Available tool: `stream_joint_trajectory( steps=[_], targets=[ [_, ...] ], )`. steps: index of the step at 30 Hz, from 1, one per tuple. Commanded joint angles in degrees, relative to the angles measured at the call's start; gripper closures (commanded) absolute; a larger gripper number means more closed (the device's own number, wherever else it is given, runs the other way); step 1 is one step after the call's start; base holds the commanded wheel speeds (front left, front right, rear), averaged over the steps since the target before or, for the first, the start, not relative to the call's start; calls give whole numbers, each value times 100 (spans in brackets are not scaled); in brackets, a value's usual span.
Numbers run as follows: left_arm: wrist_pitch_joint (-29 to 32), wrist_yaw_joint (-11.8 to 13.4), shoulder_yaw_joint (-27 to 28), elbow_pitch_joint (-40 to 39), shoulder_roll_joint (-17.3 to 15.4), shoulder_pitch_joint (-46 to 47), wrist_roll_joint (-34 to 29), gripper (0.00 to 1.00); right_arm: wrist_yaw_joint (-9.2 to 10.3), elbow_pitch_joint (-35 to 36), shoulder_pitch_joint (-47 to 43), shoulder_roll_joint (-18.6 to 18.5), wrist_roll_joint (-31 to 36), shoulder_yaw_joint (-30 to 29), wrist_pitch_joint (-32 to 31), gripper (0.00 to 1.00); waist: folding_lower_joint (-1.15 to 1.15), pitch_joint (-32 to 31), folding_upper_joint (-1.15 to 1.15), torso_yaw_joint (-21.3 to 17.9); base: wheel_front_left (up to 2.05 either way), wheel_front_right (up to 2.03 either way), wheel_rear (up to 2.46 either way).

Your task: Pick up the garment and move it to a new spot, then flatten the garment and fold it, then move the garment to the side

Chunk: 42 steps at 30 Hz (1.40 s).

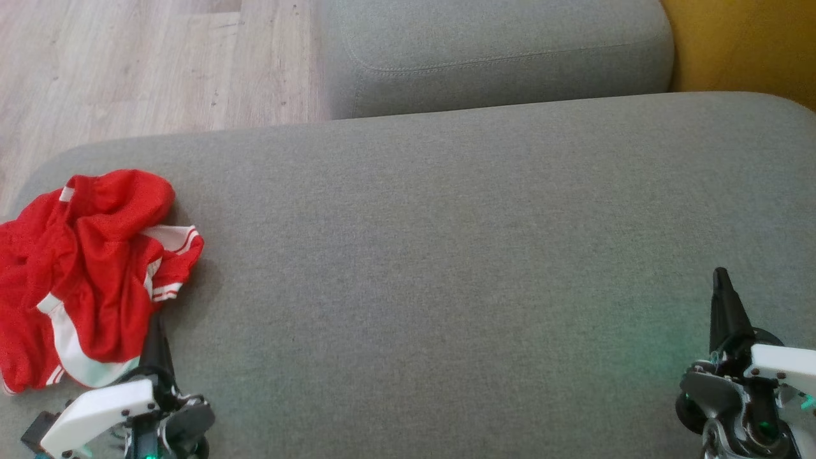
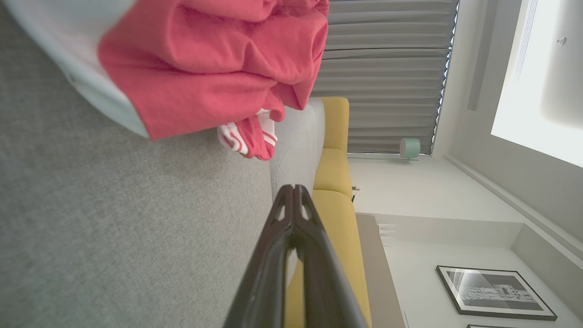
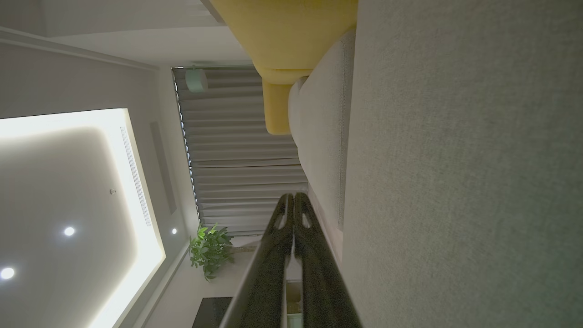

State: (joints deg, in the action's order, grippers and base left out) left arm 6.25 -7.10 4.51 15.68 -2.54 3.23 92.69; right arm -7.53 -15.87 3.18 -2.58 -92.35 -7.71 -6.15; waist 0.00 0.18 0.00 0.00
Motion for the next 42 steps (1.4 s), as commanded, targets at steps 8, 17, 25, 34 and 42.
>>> stream_joint_trajectory(
  steps=[8,17,25,34,42],
  targets=[
    [24,-39,201,-165,-33,296,-52,100,4,185,300,-30,19,118,-35,100,0,0,0,0,0,0,0],
    [-44,5,-88,370,27,-205,-21,0,0,-375,-228,35,6,61,39,0,0,0,0,0,0,0,0],
    [-180,2,-143,250,23,-178,-401,0,0,-290,-196,26,332,199,177,0,0,-4,0,0,0,0,0],
    [-333,66,-188,42,19,-201,-1126,0,1,-170,-173,26,1187,306,329,0,0,-23,0,-10,0,0,0],
    [-468,139,-322,-153,15,-189,-1817,0,1,27,-181,21,2010,386,465,0,0,-40,0,10,0,0,0]
  ],
)
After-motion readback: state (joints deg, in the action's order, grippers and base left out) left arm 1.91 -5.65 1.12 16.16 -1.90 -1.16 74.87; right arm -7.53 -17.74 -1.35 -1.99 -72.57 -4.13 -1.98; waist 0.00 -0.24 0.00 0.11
